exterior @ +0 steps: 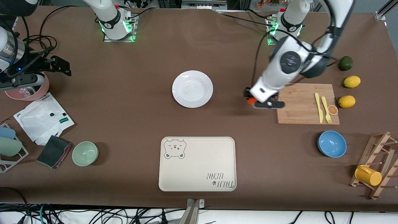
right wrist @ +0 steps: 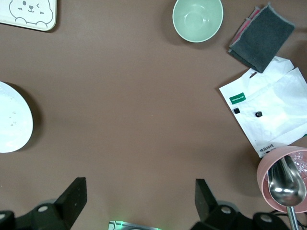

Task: Place orange and plate with both arms
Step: 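Carry the orange with the left gripper over the white plate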

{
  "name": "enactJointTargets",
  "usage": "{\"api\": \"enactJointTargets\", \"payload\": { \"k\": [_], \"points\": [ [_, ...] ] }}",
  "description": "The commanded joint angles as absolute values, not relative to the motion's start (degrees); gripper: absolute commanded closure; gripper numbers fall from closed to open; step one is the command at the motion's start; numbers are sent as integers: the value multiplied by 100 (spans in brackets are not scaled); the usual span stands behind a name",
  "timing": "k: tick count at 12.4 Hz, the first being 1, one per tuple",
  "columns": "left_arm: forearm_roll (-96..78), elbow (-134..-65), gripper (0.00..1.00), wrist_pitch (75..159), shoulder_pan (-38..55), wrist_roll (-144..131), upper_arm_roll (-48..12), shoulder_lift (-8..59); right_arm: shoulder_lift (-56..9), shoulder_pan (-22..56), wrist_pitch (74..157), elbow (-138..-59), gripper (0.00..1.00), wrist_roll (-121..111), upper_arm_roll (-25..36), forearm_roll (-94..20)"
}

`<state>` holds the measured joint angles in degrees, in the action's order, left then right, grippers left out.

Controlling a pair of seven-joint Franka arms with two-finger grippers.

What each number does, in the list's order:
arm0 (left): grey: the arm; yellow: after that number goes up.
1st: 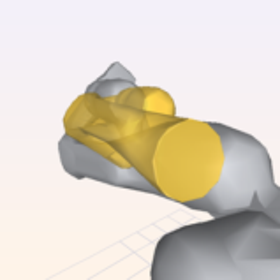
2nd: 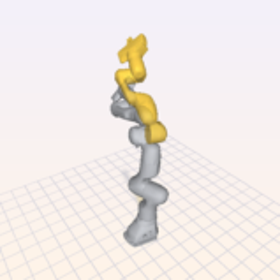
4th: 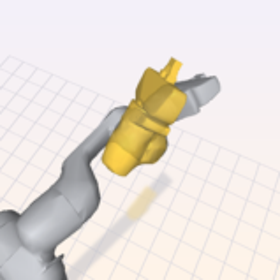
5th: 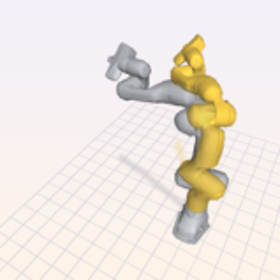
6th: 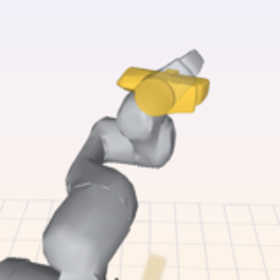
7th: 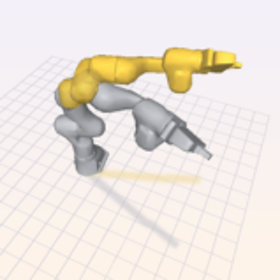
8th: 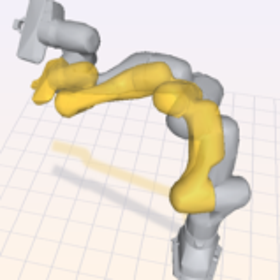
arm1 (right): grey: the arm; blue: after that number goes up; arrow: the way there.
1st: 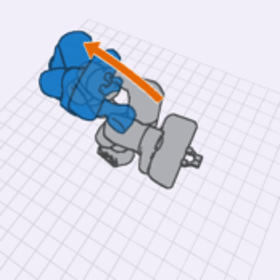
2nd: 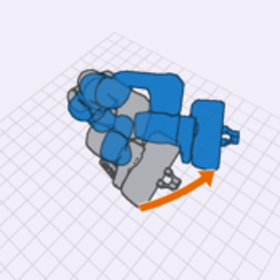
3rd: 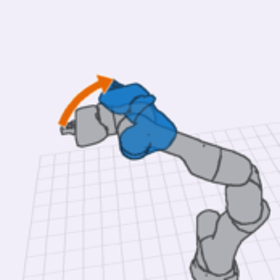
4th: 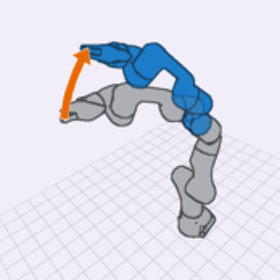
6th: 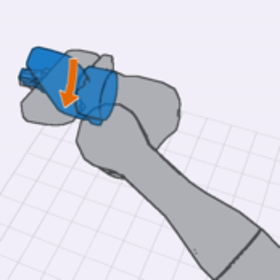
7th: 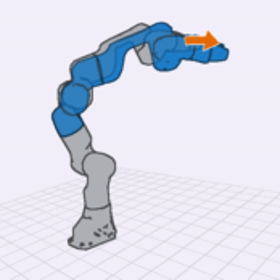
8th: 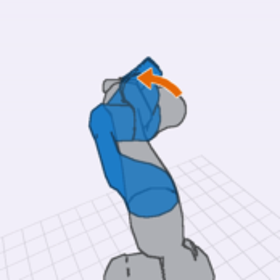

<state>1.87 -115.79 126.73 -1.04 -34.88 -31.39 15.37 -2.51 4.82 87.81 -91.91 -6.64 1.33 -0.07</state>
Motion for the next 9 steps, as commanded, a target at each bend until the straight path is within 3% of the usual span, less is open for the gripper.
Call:
{"api": "enactJointTargets", "payload": {
  "k": [1,9],
  "points": [
    [132,-10725,75,12516,761,-4899,-3155,2336,-299,492,8710,-9088,0,-589,141,-88],
    [211,-9580,71,12813,2310,-6697,-2928,3813,-308,501,8701,-9097,0,-615,150,-88]
  ]
}}
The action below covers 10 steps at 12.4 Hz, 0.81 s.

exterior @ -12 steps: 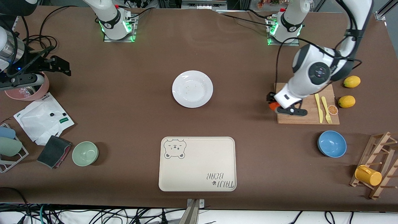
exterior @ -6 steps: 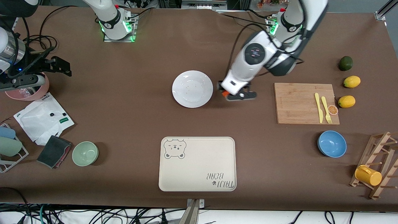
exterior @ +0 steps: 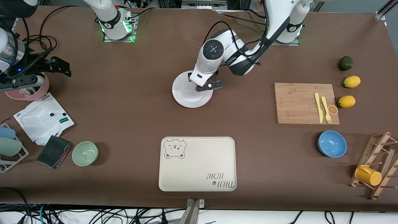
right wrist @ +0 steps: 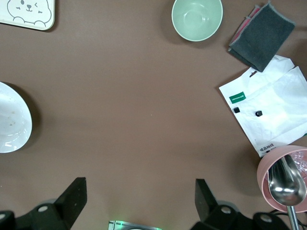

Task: Place orange and plate with both arms
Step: 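Carry the orange with the left gripper over the white plate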

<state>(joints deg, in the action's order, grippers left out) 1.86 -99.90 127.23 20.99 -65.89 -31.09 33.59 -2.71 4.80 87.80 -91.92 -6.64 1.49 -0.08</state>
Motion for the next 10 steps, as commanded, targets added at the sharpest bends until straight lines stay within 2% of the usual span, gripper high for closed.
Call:
{"api": "enactJointTargets", "payload": {
  "k": [1,6,7,8,10],
  "points": [
    [211,-9580,72,13015,2442,-6697,-2840,3962,-316,510,8710,-9114,0,-598,123,-97],
    [202,-9571,71,13324,3005,-6759,-2347,4262,-369,519,8727,-9097,0,-633,114,-105],
    [193,-9571,59,13368,3006,-6776,-2347,4306,-413,519,8745,-9088,0,-642,114,-149],
    [193,-9571,1,13386,2997,-6820,-2347,4307,-439,519,8745,-9097,0,-642,123,-202],
    [202,-9554,0,13377,2980,-6838,-2355,4245,-518,510,8736,-9097,0,-642,123,-307]
  ]
}}
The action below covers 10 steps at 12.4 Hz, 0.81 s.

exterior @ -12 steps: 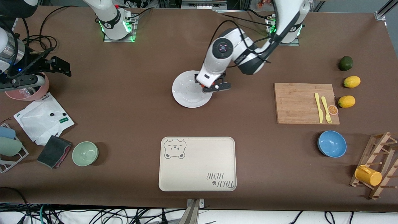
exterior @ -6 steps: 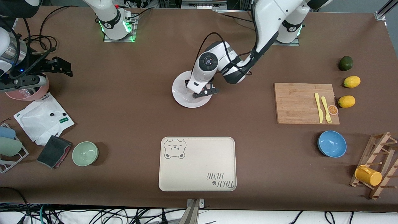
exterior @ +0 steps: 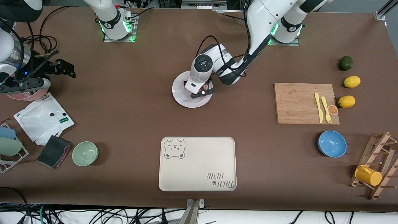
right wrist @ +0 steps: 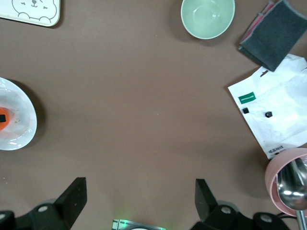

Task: Place orange and plate with both arms
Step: 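Release the orange onto the plate while the right gripper reaches out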

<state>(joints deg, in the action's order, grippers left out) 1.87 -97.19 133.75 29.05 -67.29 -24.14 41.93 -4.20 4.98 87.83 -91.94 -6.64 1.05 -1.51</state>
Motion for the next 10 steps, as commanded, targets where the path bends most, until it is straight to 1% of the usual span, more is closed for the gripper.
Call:
{"api": "enactJointTargets", "payload": {
  "k": [1,3,5,8,10],
  "points": [
    [211,-9493,0,13360,2945,-6838,-2355,4202,-536,518,8745,-9105,0,-642,123,-403],
    [220,-9378,0,13045,2787,-6838,-2355,3913,-720,501,8754,-9114,0,-642,123,-954],
    [228,-9378,0,12501,2559,-6786,-2364,3448,-896,492,8867,-9193,0,-642,114,-1475],
    [237,-9299,0,11614,2137,-6034,-2364,2911,-1002,483,9297,-9632,0,-668,79,-2379],
    [229,-9107,0,10955,1611,-4963,-2382,2717,-1028,483,9727,-9947,0,-817,-209,-2679]
  ]
}}
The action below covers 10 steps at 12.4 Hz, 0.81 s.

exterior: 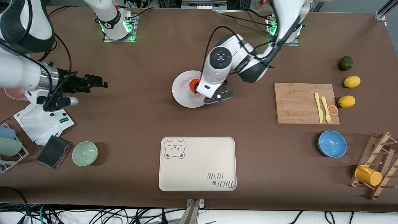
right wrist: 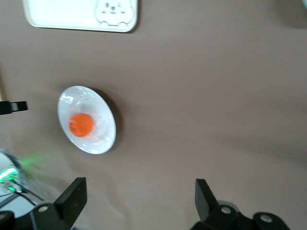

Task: Place orange and plate with both arms
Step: 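Release the orange onto the plate while the right gripper reaches out, then return the left gripper to rest while the right gripper approaches the plate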

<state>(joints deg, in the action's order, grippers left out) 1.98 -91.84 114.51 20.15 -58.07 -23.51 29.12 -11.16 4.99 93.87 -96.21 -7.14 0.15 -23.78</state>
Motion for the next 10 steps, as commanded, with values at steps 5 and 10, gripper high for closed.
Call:
{"api": "enactJointTargets", "payload": {
  "k": [5,10],
  "points": [
    [666,-9009,0,9697,494,-2378,-2373,2207,-1405,475,10757,-10871,0,-1800,-510,-4163],
    [677,-9000,0,8782,-297,-768,-2391,1188,-1977,483,11484,-11538,0,-3064,-799,-5411]
  ]
}}
